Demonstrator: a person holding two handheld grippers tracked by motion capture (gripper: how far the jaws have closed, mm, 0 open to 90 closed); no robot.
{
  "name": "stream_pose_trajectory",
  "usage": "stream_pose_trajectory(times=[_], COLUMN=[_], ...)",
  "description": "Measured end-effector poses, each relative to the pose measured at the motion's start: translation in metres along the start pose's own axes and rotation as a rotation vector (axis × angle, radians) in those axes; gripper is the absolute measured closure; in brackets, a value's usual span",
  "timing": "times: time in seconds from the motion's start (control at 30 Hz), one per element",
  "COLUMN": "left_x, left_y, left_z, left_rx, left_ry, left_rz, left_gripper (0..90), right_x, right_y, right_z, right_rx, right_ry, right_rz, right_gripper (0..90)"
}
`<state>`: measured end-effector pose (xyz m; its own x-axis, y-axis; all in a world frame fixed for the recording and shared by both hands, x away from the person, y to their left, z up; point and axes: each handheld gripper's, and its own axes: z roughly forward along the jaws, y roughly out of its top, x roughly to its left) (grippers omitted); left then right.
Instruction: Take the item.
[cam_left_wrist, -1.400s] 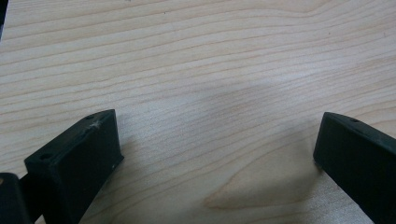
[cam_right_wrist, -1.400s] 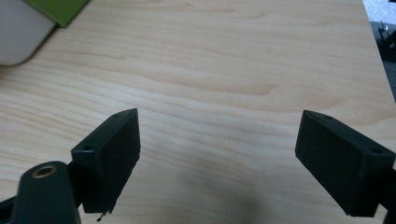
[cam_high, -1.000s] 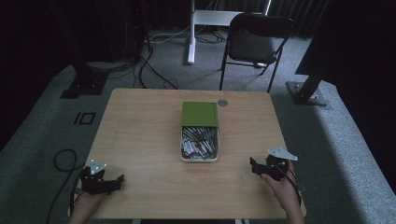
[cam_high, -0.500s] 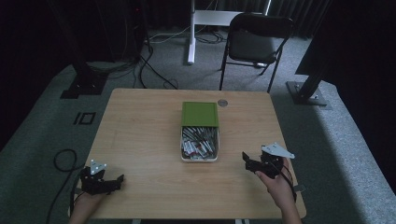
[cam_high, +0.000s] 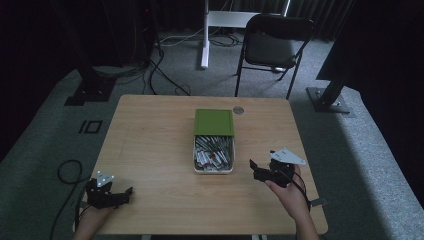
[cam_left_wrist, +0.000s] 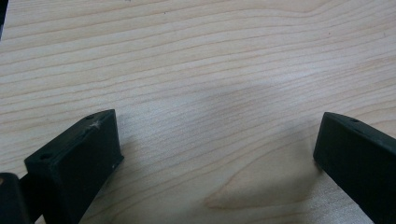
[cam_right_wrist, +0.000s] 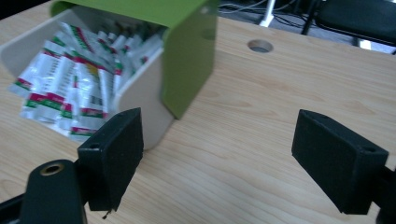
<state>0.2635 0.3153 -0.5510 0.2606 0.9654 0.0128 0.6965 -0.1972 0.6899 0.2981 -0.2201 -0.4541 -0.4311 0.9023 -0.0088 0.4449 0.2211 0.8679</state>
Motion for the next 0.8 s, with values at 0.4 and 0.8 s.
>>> stream_pose_trajectory(times=[0.4,0.8], left_x=[0.0,0.0], left_y=[0.0,0.0], left_z=[0.0,0.0], left_rx=[0.0,0.0], left_ry=[0.0,0.0], left_rz=[0.0,0.0], left_gripper=[1.4,1.4], right_x=[0.026,0.052], right_y=[0.017,0.025], right_z=[0.011,0.025], right_rx=[-0.019,-0.014], right_ry=[0.064,0.107], right_rz=[-0.042,-0.096], right_gripper=[16.7,19.2])
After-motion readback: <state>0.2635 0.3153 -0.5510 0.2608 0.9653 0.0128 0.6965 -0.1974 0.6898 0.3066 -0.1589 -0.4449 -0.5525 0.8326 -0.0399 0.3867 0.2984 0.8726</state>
